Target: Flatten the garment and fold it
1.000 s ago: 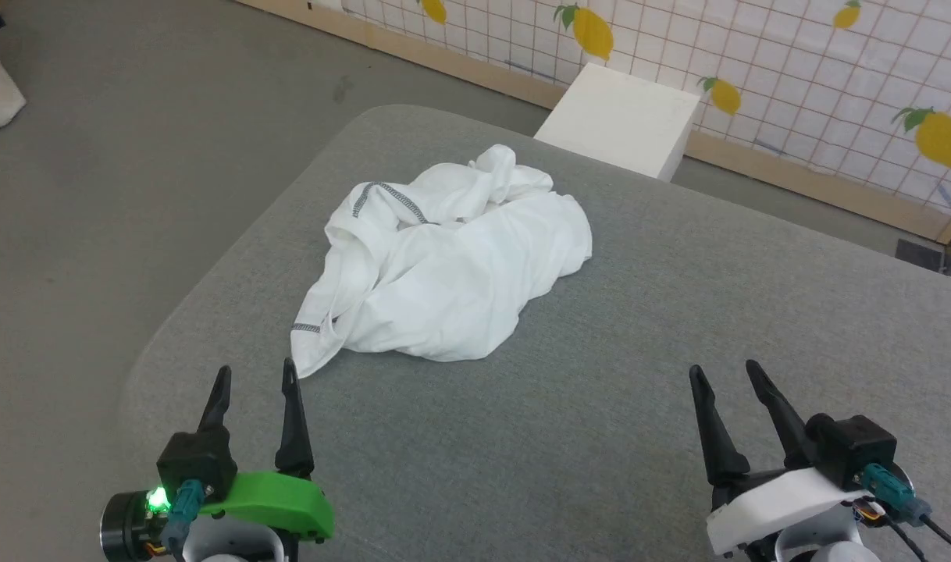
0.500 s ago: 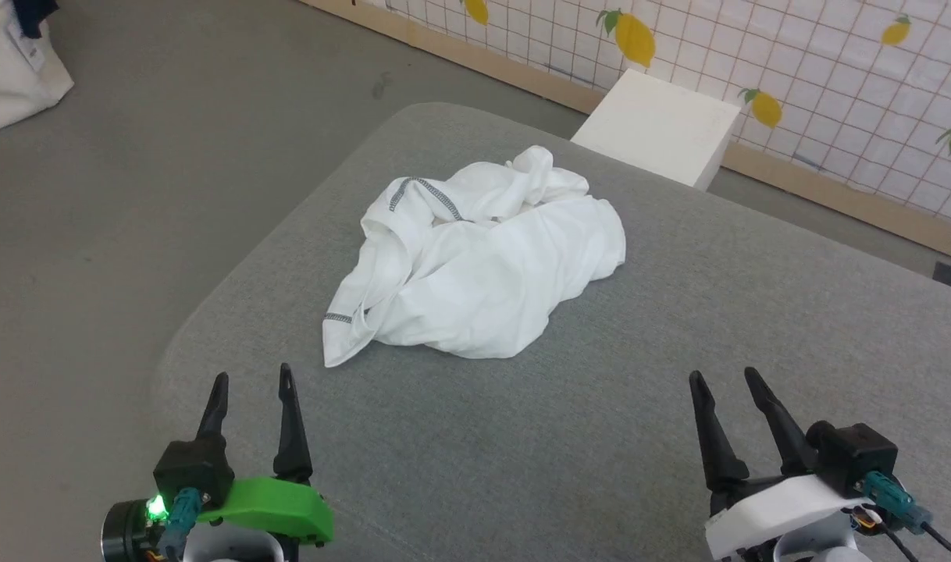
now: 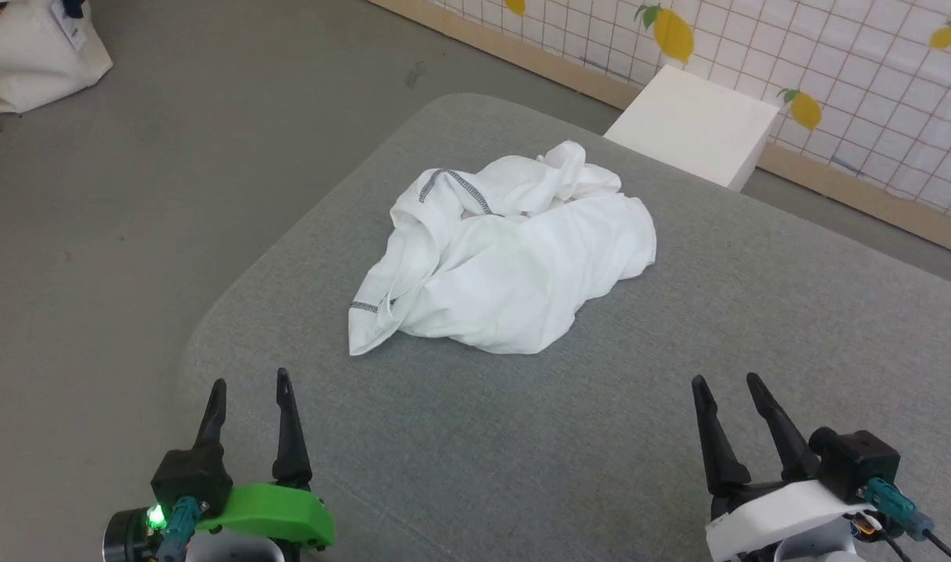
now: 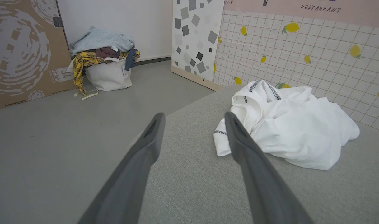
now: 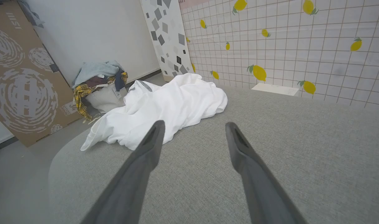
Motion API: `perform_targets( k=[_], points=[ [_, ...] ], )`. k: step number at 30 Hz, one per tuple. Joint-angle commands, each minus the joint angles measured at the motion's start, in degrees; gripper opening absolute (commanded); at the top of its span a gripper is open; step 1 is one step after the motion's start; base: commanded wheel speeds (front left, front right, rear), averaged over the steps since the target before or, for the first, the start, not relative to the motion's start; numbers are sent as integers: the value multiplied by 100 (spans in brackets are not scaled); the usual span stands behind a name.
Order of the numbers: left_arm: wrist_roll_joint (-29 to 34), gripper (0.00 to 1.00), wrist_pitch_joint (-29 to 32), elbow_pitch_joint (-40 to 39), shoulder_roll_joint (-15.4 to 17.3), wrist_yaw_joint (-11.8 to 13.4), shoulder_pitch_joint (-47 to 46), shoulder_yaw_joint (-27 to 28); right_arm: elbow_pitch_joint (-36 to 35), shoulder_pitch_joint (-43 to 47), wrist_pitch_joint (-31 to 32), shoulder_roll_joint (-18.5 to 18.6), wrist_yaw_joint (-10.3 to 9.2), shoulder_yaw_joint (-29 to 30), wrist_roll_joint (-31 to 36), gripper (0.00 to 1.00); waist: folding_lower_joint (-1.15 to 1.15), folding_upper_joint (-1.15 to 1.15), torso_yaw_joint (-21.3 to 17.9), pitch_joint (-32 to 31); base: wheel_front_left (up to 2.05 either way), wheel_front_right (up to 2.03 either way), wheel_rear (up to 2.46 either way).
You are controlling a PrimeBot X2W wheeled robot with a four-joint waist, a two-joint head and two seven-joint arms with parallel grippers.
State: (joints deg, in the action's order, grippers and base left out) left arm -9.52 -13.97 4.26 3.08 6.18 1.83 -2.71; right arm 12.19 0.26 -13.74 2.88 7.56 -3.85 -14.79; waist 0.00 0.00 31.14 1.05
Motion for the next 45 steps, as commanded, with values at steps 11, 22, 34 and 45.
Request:
perform_targets(
  k=[11, 22, 34, 45],
  points=[
    [-110, 100, -103, 57, -21, 82, 83, -57, 65, 53, -86, -1, -8, 40, -54, 100, 0, 0, 90, 32, 0, 0, 0],
    [-238, 100, -103, 190, 85, -231, -408, 10, -4, -36, -34, -1, -8, 27, 15, 100, 0, 0, -230, 107, 0, 0, 0],
    [-1271, 100, 1486, 1863, 721, -1114, -3498, 200, -596, -351, 383, -1, -8, 386, 522, 100, 0, 0, -1345, 1285, 0, 0, 0],
    [-1948, 100, 4474, 3685, 1015, -1258, -4822, -143, -1055, -455, 574, -1, -8, 592, 705, 100, 0, 0, -2041, 2076, 0, 0, 0]
  ],
)
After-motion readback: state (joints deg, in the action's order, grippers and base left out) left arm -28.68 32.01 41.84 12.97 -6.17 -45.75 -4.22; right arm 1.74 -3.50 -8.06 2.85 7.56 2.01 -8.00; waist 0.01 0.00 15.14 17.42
